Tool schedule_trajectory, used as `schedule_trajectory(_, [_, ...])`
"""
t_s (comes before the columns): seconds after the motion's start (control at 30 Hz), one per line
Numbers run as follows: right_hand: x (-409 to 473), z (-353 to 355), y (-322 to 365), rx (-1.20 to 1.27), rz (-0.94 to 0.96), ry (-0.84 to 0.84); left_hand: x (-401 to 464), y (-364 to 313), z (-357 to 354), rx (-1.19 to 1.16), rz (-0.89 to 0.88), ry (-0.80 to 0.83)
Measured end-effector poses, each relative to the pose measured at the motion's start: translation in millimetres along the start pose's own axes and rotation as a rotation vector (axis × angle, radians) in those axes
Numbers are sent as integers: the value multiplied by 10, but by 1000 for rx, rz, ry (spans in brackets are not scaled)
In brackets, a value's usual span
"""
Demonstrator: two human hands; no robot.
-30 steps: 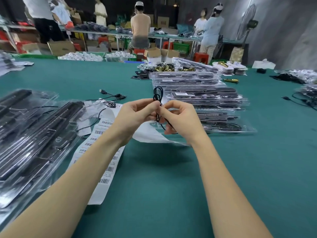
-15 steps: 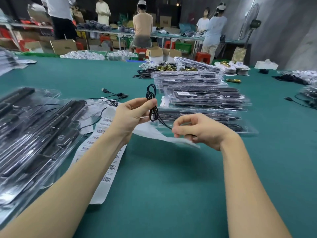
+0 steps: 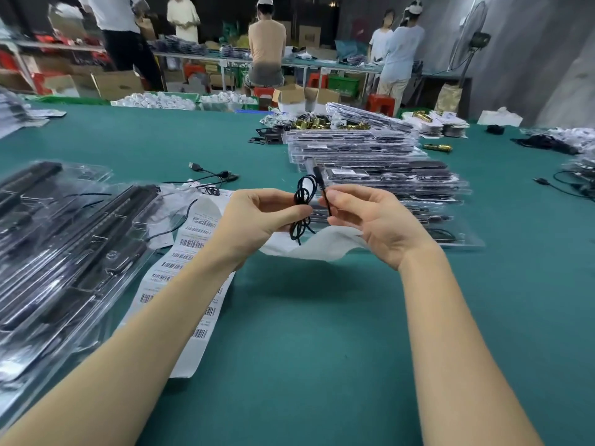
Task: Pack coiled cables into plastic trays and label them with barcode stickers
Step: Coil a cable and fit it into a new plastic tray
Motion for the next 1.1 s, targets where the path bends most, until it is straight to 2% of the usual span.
schedule_trajectory(0.2, [-19, -101, 88, -322, 174, -6, 10, -11, 37, -51, 43, -59])
schedule_trajectory(0.4, [-1, -181, 138, -648, 293, -68, -1, 9, 40, -165, 61, -36])
schedule_trajectory(0.53, [-3, -230, 110, -742, 275, 17, 1, 30, 54, -223, 69, -25])
schedule_trajectory(0.6, [-14, -202, 113, -635, 278, 20, 2, 44, 57, -246, 80, -24])
schedule_trajectory(0.7, [-16, -87, 85, -261, 234, -97, 4, 70, 80, -317, 109, -52])
schedule_trajectory(0.73, [-7, -55, 66, -207, 229, -144, 3, 74, 73, -322, 115, -50])
schedule_trajectory(0.8, [24, -43, 45, -255, 252, -198, -2, 65, 49, -315, 115, -33])
schedule_trajectory(0.9, [62, -130, 19, -376, 296, -188, -10, 29, 13, -300, 106, -13])
schedule_trajectory(1.1, [87, -153, -37, -314, 299, -103, 1, 22, 18, -360, 115, 6])
Point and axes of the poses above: each hand's wrist, its own x-axis towards the middle knuckle, its own z-axis out of the back of the hand, y = z × x, the point moved 5 cm from there along x, towards the middle knuckle, and after that the axes turned 4 degrees about -z, right-handed, at the moved point
